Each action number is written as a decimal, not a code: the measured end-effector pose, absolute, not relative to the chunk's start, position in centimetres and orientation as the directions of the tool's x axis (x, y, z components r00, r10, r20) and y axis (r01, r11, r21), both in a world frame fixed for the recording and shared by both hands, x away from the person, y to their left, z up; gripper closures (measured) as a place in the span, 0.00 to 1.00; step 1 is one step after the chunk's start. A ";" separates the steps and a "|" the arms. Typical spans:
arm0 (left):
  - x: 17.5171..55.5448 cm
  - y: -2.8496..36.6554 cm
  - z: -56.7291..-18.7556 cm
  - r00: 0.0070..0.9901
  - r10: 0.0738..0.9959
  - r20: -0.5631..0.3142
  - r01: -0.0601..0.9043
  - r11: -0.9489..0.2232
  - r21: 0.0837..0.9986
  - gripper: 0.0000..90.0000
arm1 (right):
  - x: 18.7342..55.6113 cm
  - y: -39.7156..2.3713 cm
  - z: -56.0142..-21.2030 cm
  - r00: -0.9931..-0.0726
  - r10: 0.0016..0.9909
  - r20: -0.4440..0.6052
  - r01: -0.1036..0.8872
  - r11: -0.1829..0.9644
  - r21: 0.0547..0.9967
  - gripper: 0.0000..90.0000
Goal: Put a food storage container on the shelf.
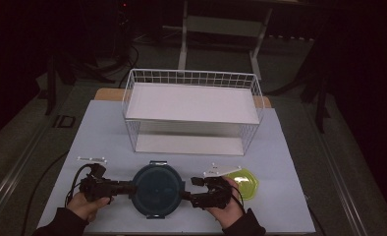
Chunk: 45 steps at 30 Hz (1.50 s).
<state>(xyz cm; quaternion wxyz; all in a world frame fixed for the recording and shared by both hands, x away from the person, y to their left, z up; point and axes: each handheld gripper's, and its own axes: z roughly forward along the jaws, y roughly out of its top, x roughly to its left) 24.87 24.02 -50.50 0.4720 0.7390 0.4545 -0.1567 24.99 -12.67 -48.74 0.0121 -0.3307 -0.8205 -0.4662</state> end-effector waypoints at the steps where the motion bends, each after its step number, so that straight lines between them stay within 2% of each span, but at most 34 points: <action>1: 24.8 24.0 -50.5 0.540 0.521 -0.661 0.819 -0.143 0.556 0.63 | 25.1 -12.4 -49.0 -0.778 0.526 0.345 0.568 0.353 0.743 0.40; 6: 24.5 23.8 -50.3 0.554 0.515 -0.654 0.811 -0.156 0.564 0.64 | 25.2 -12.2 -49.4 -0.775 0.506 0.379 0.589 0.360 0.724 0.45; 7: 24.5 23.8 -50.3 0.555 0.514 -0.654 0.810 -0.156 0.565 0.64 | 25.2 -12.3 -49.4 -0.776 0.494 0.393 0.594 0.363 0.718 0.50; 12: 24.3 23.9 -50.5 0.553 0.510 -0.659 0.812 -0.150 0.565 0.64 | 25.4 -12.3 -49.5 -0.767 0.465 0.442 0.620 0.363 0.695 0.57; 28: 23.8 23.9 -50.4 0.565 0.512 -0.647 0.801 -0.153 0.579 0.64 | 25.7 -12.6 -49.6 -0.769 0.431 0.472 0.629 0.377 0.680 0.59; 31: 23.7 23.9 -50.5 0.568 0.510 -0.646 0.799 -0.153 0.581 0.64 | 25.8 -12.7 -49.8 -0.745 0.435 0.506 0.656 0.338 0.675 0.61; 45: 23.3 23.8 -50.5 0.545 0.529 -0.650 0.808 -0.125 0.576 0.64 | 25.1 -12.6 -50.0 -0.692 0.491 0.529 0.696 0.263 0.667 0.62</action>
